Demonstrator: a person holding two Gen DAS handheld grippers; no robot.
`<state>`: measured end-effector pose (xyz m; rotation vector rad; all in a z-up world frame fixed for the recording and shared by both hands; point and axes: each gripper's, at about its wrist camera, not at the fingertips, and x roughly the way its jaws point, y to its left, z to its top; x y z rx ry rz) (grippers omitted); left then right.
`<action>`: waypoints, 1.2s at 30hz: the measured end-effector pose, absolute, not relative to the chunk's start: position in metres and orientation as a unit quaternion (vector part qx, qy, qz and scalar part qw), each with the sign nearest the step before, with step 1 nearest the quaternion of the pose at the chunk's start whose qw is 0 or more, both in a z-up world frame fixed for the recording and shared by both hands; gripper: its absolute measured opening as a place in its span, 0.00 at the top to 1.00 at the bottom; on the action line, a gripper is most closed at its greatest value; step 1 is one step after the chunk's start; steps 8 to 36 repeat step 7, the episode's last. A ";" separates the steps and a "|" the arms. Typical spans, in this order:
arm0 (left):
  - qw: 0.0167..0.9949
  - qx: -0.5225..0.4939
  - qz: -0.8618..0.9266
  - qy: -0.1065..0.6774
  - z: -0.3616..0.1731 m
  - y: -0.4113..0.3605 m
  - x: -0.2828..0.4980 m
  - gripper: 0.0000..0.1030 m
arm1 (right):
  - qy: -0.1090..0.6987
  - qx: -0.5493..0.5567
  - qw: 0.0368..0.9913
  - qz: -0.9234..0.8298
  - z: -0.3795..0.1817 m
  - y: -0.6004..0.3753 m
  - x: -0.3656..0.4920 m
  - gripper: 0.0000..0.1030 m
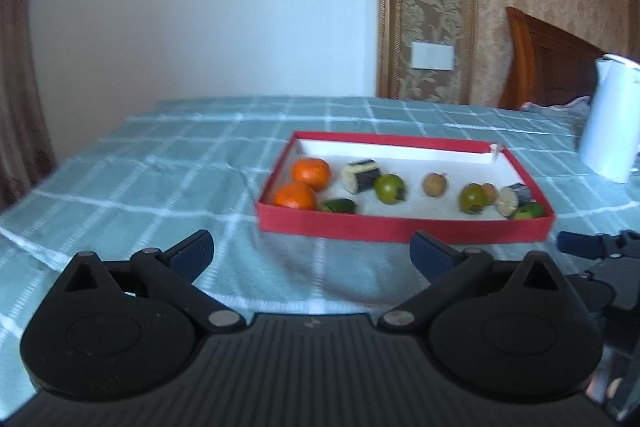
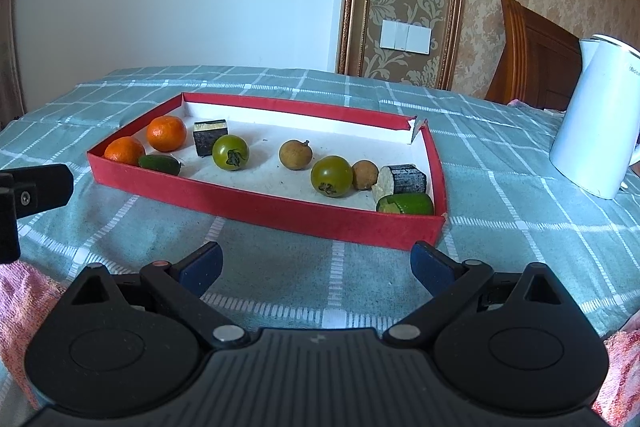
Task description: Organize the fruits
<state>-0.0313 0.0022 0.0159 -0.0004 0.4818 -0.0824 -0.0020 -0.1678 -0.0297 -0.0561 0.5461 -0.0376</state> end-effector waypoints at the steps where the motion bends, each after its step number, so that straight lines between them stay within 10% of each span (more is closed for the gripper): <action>1: 0.968 -0.009 -0.048 0.245 0.015 0.004 -0.030 0.00 | 0.270 -0.028 0.962 -0.019 -0.030 -0.168 -0.002 0.02; 36: 0.968 -0.006 -0.036 0.247 0.010 0.004 -0.026 0.00 | 0.271 -0.029 0.962 -0.019 -0.031 -0.169 -0.001 0.02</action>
